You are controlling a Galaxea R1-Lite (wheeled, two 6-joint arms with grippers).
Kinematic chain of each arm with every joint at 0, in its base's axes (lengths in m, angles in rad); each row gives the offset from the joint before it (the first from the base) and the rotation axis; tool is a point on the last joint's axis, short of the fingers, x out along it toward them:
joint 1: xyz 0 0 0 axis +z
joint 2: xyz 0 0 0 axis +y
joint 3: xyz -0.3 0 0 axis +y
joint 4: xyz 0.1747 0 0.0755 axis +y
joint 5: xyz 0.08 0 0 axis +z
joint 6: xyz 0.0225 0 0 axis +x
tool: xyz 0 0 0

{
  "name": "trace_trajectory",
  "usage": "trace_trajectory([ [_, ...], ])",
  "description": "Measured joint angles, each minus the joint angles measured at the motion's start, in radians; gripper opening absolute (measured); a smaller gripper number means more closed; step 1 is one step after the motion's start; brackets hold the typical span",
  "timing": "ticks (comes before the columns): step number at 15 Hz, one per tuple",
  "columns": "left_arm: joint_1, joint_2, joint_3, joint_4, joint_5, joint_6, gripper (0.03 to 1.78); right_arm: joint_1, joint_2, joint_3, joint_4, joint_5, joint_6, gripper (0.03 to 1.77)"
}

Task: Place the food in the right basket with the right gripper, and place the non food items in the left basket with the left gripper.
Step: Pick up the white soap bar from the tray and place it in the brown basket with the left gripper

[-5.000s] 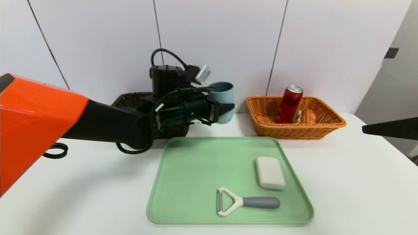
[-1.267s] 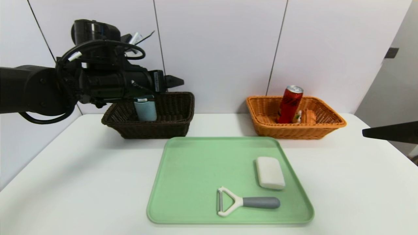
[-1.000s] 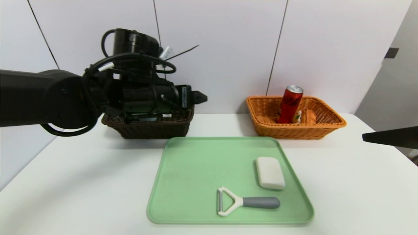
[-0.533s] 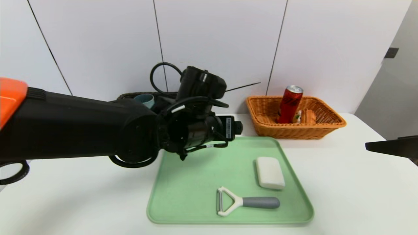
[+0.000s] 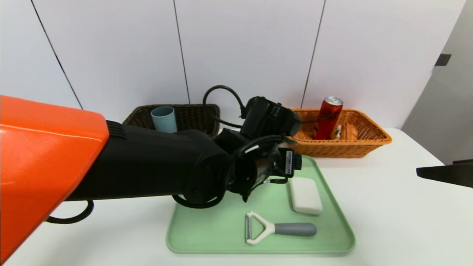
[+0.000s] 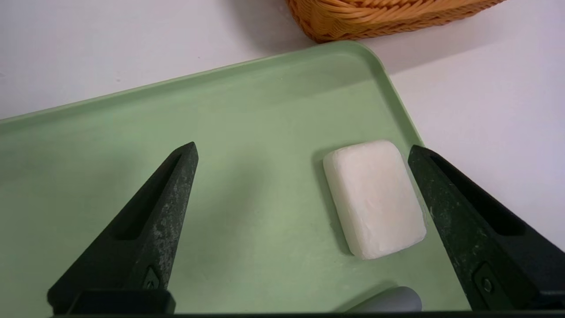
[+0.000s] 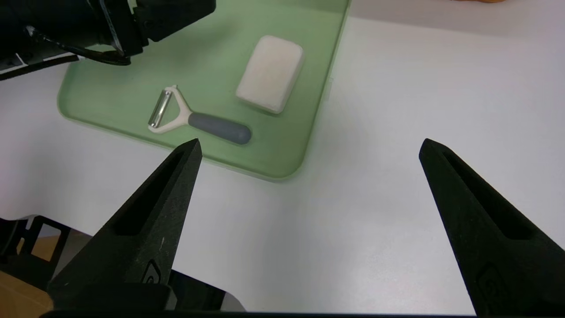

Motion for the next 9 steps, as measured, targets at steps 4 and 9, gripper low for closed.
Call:
trace_trajectory([
  [4, -0.046, 0.081, -0.076, 0.052, 0.013, 0.000, 1.69, -0.009, -0.006, 0.010, -0.001, 0.000, 0.000, 1.70],
  [9, -0.095, 0.161, -0.156, 0.079, 0.054, -0.001, 1.69, -0.021, -0.009, 0.020, -0.001, 0.002, 0.000, 1.70],
])
